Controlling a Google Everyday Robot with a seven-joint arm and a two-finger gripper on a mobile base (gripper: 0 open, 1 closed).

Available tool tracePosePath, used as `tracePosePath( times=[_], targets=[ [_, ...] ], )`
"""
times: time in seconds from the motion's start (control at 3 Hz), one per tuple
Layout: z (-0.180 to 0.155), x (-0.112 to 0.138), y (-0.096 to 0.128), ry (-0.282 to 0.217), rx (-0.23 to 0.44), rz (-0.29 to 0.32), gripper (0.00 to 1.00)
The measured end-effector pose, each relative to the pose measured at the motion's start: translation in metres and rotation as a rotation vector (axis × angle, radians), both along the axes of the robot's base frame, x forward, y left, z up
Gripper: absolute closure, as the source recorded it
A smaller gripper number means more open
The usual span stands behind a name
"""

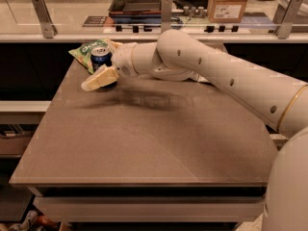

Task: Move pepsi can near green rice chip bag

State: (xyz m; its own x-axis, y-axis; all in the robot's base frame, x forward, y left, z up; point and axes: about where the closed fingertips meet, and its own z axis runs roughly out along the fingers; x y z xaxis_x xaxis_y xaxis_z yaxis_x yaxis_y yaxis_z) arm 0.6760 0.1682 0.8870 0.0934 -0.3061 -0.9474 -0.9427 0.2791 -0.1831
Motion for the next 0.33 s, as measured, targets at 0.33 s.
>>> tracePosePath(
  times=[0.33],
  targets=[
    [0.0000, 0.0000, 0.0001, 0.000, 0.000, 0.000, 0.00]
  ],
)
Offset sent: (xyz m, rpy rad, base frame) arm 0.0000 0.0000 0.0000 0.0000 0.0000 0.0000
